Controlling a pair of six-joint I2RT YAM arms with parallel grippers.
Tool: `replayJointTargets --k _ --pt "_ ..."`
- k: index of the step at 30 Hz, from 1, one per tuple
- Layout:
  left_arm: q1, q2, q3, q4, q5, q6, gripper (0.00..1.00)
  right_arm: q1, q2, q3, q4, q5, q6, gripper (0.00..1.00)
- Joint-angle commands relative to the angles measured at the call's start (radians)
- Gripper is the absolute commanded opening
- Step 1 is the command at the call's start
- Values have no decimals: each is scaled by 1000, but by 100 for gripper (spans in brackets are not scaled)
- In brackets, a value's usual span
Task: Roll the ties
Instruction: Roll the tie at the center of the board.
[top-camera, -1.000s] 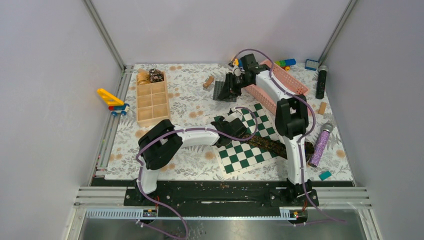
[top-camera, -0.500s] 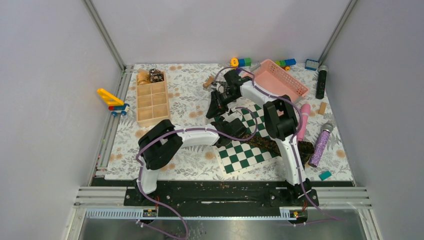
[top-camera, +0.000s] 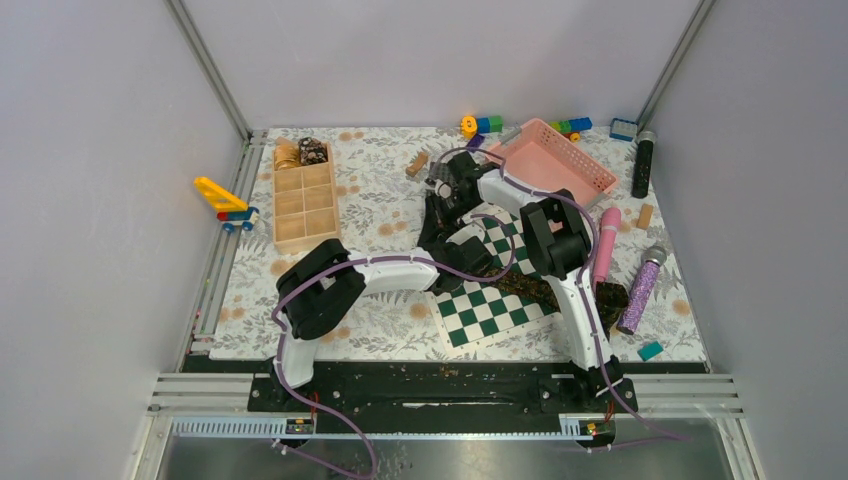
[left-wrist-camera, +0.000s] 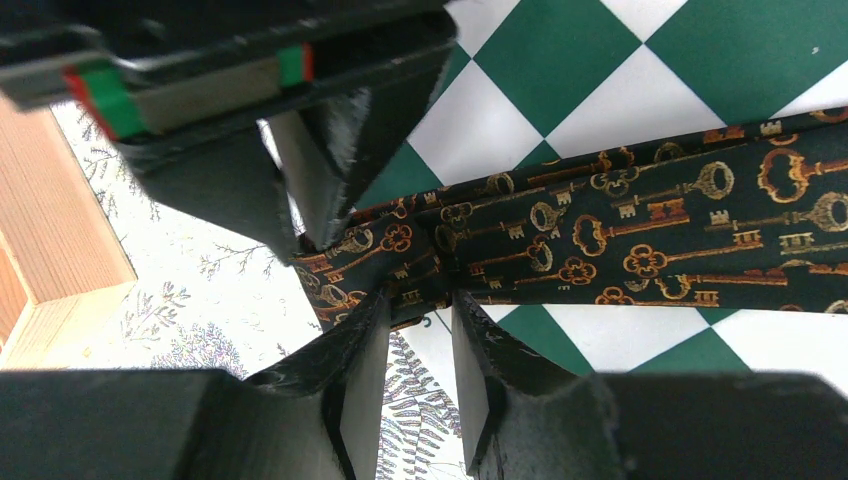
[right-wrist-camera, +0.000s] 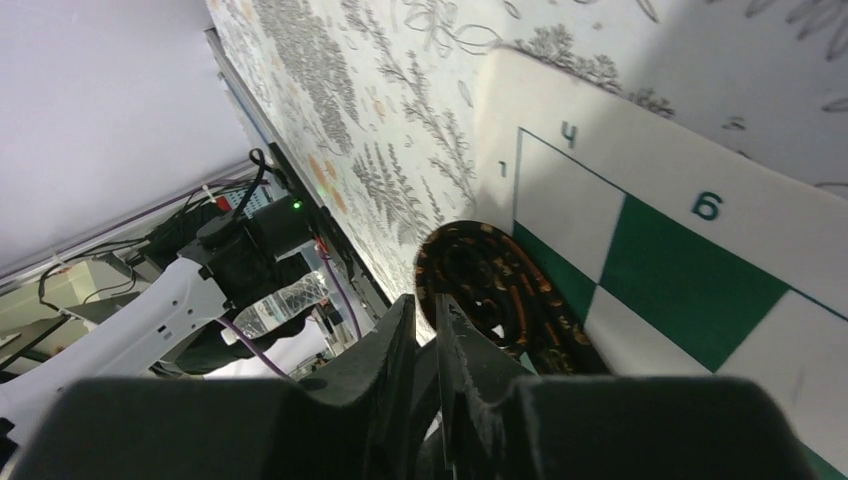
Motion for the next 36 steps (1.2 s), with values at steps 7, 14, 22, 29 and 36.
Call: replayJointTargets --k 7,14,22,29,36 --pt "-4 -3 -1 30 15 1 29 12 -29 -59 -6 55 -33 17" --pt "-4 -10 5 26 9 -1 38 12 -24 -62 -5 77 -33 16" --pt "-4 -56 10 14 24 -1 47 11 -31 -59 18 86 -14 16" --pt "-6 -113 15 4 75 -24 48 12 -43 -63 32 91 -6 16" --pt "-6 -224 -6 4 135 -52 48 12 -61 -77 52 93 6 16"
